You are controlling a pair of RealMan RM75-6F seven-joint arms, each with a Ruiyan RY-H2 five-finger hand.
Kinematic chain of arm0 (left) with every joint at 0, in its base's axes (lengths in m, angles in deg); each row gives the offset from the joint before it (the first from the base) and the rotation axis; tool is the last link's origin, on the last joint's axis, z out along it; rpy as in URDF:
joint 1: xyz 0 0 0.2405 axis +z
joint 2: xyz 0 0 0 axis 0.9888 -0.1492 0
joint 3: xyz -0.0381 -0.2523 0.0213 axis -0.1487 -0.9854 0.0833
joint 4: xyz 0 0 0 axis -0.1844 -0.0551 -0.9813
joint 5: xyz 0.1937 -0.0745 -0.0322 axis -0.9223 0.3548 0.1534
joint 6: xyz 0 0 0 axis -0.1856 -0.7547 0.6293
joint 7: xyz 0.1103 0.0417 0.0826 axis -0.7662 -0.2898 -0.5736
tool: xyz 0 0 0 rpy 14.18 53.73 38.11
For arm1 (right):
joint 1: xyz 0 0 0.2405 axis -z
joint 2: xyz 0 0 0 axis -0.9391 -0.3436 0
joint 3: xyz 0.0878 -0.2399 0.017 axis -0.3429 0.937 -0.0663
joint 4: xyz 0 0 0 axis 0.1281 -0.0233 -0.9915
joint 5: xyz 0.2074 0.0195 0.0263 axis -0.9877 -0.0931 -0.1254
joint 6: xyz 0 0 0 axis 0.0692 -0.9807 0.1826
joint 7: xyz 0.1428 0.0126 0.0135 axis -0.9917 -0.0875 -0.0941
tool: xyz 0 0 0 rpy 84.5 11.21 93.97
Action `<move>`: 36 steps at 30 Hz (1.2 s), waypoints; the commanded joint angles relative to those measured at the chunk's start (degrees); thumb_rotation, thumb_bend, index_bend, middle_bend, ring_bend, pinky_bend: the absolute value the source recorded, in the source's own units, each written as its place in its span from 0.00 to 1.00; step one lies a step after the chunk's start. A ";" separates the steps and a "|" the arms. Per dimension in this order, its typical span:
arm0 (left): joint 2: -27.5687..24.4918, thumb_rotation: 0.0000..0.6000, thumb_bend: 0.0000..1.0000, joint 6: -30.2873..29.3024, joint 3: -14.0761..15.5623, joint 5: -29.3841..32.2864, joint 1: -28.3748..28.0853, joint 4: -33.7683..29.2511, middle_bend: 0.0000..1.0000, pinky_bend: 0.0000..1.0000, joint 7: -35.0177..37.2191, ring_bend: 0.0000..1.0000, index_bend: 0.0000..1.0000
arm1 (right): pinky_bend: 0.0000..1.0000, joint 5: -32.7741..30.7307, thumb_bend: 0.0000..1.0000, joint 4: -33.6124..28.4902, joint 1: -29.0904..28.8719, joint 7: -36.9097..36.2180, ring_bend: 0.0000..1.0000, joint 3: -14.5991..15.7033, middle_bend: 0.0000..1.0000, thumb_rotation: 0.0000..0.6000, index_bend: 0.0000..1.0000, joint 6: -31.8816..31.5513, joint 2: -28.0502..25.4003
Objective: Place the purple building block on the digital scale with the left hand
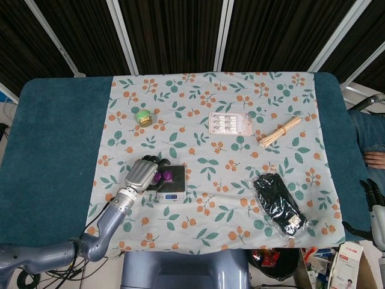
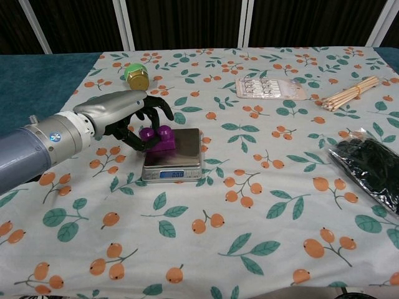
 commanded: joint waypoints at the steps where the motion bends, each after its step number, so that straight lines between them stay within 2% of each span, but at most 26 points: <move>1: 0.60 1.00 0.43 0.05 -0.25 -0.23 -0.31 0.69 0.47 0.25 0.56 0.23 0.29 | 0.19 0.02 0.08 0.03 -0.02 0.02 0.17 -0.02 0.01 1.00 0.04 -0.02 0.02; 4: 0.99 1.00 0.41 0.18 -0.27 -0.37 -0.52 1.18 0.47 0.24 0.54 0.23 0.29 | 0.19 -0.06 0.08 0.05 -0.05 0.02 0.17 0.01 0.01 1.00 0.04 0.11 0.03; 7: 1.34 1.00 0.33 0.25 -0.47 -0.43 -0.74 1.40 0.45 0.24 0.71 0.23 0.28 | 0.19 -0.07 0.08 0.04 -0.08 0.08 0.17 0.00 0.01 1.00 0.04 0.14 0.02; 11: 1.45 1.00 0.18 0.08 -0.06 -1.29 -0.87 1.46 0.38 0.23 0.55 0.22 0.26 | 0.19 -0.19 0.08 -0.01 -0.09 0.07 0.17 -0.01 0.01 1.00 0.04 0.21 0.01; 18: 0.82 1.00 0.06 -1.00 0.24 -2.84 -0.57 0.19 0.30 0.22 1.27 0.21 0.24 | 0.19 -0.22 0.08 -0.06 -0.15 0.17 0.17 0.08 0.01 1.00 0.04 0.42 -0.02; 25: 0.52 1.00 0.04 -4.36 -0.57 -5.85 0.15 -1.39 0.28 0.22 5.26 0.21 0.24 | 0.19 -0.43 0.08 -0.12 -0.18 0.34 0.17 0.06 0.01 1.00 0.04 0.53 -0.03; 30: -1.85 1.00 0.06 -7.16 -0.70 -8.28 0.97 -4.64 0.28 0.22 6.03 0.20 0.24 | 0.19 -0.60 0.08 -0.12 -0.25 0.36 0.17 0.06 0.01 1.00 0.04 0.75 -0.06; 32: -3.55 1.00 0.08 -8.94 -0.70 -9.60 1.64 -6.82 0.28 0.21 6.07 0.18 0.24 | 0.19 -0.63 0.08 -0.10 -0.25 0.39 0.17 0.08 0.01 1.00 0.04 0.78 -0.07; 36: -10.15 1.00 0.08 -14.13 0.73 -14.07 4.71 -14.04 0.27 0.17 7.60 0.15 0.24 | 0.19 -0.61 0.08 -0.16 -0.20 0.46 0.17 0.06 0.01 1.00 0.04 0.61 -0.08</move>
